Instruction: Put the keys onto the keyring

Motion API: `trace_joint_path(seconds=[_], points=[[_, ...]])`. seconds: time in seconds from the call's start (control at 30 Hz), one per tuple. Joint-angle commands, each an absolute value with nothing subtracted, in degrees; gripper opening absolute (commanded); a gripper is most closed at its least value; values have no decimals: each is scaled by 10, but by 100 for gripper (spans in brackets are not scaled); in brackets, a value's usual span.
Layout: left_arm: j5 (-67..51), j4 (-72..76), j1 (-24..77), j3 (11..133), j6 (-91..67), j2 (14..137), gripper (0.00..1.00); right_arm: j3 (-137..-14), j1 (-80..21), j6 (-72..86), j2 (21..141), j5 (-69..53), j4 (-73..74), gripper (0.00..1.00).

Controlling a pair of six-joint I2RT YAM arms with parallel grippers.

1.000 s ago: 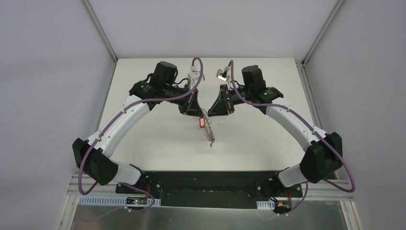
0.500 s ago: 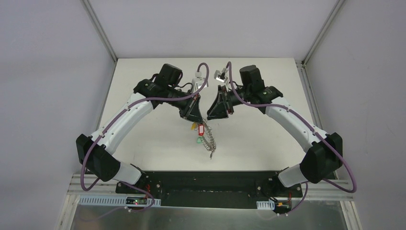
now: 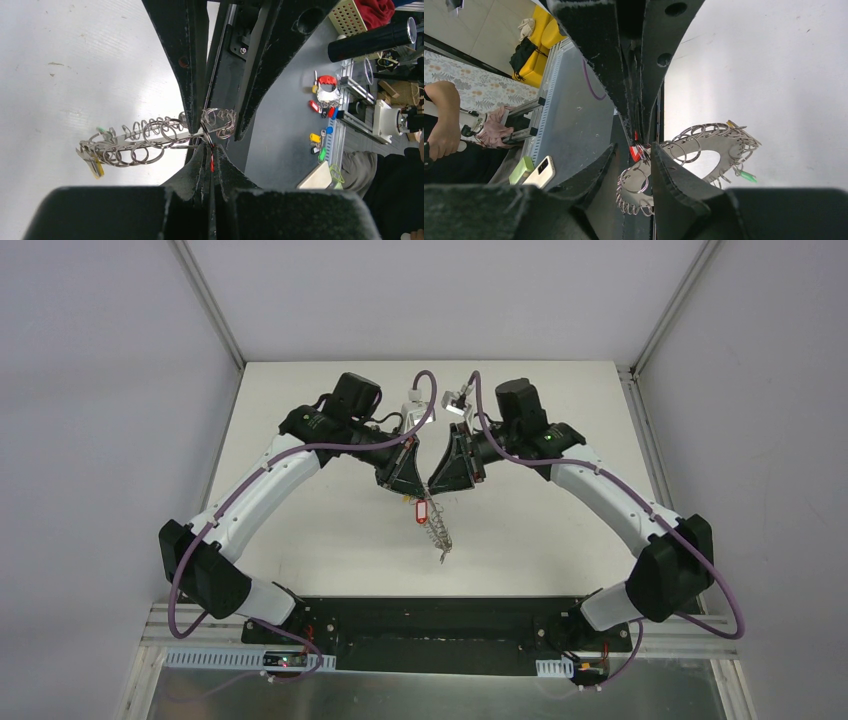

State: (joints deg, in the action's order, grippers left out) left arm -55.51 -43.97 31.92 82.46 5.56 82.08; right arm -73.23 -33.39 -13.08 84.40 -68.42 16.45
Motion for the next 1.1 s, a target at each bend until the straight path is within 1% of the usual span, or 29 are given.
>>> trace_joint_path(seconds=[0.0, 0.13, 0.5, 0.6, 0.67, 0.77, 0.9, 1.07], points=[[-588, -423, 324, 838, 57, 810, 0, -727, -339, -129, 846, -707, 141, 32], [-587, -421, 323, 837, 56, 810, 0, -721, -341, -125, 846, -708, 134, 31], [-583, -421, 323, 833, 57, 809, 0, -723, -342, -112, 848, -712, 124, 21], [-582, -421, 323, 833, 58, 809, 0, -726, -342, -110, 850, -713, 123, 17], [-580, -421, 323, 833, 58, 809, 0, -725, -343, -106, 851, -716, 121, 12], [-576, -423, 323, 833, 60, 809, 0, -727, -342, -98, 852, -719, 113, 0], [-568, -421, 321, 835, 67, 806, 0, -737, -335, -75, 853, -720, 100, 0], [-565, -418, 313, 837, 87, 790, 16, -738, -315, -5, 852, -736, 38, 0]])
